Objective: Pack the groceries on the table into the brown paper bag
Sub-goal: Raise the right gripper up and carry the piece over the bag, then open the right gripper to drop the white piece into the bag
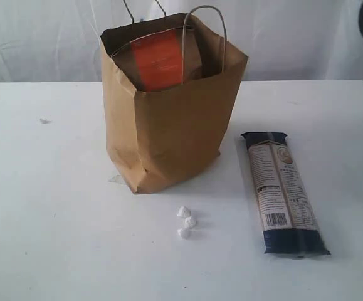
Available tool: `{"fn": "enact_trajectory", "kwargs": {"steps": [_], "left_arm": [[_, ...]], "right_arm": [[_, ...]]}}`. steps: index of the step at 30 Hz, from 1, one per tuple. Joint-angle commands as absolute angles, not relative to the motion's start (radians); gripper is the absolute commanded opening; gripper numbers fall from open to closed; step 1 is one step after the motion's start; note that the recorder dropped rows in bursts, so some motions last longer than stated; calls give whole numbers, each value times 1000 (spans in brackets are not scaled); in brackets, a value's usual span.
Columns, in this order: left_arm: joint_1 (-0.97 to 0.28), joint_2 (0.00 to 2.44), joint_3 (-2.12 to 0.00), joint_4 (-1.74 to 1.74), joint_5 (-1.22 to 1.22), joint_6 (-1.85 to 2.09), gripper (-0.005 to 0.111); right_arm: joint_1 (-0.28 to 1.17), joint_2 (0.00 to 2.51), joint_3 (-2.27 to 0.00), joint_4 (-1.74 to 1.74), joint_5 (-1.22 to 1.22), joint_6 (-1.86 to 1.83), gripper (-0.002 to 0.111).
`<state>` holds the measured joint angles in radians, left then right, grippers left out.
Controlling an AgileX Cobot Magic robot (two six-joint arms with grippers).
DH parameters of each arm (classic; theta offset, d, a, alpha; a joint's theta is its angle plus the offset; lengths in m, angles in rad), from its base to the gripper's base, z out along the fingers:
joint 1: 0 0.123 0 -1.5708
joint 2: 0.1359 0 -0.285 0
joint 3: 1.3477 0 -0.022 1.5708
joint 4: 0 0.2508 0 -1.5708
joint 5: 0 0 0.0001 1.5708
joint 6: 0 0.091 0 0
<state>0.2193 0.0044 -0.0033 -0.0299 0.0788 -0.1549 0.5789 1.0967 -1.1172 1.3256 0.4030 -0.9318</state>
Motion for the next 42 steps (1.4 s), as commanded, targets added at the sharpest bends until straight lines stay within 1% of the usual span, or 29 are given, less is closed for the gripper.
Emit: {"fn": "enact_trajectory", "kwargs": {"steps": [1,5,7,11,20,28,30,35,38,42], "left_arm": [[217,0,0,-27,76,-154,0],[217,0,0,-27,76,-154,0],[217,0,0,-27,76,-154,0],[217,0,0,-27,76,-154,0],[217,0,0,-27,76,-154,0],[217,0,0,-27,76,-154,0],[217,0,0,-27,76,-154,0],[217,0,0,-27,76,-154,0],[217,0,0,-27,76,-154,0],[217,0,0,-27,76,-154,0]], "right_arm": [[578,1220,-1232,1151,400,-966,0],[578,1349,-1324,754,348,-964,0],[578,1393,-1341,622,298,-948,0],[578,1453,-1349,632,201,-857,0],[578,1522,-1349,632,160,-848,0],[578,1546,-1349,634,71,-844,0],[578,1552,-1349,634,71,-844,3],[578,1554,-1349,634,69,-840,20],[578,1554,-1349,634,65,-840,26],[578,1554,-1349,634,65,-829,27]]}}
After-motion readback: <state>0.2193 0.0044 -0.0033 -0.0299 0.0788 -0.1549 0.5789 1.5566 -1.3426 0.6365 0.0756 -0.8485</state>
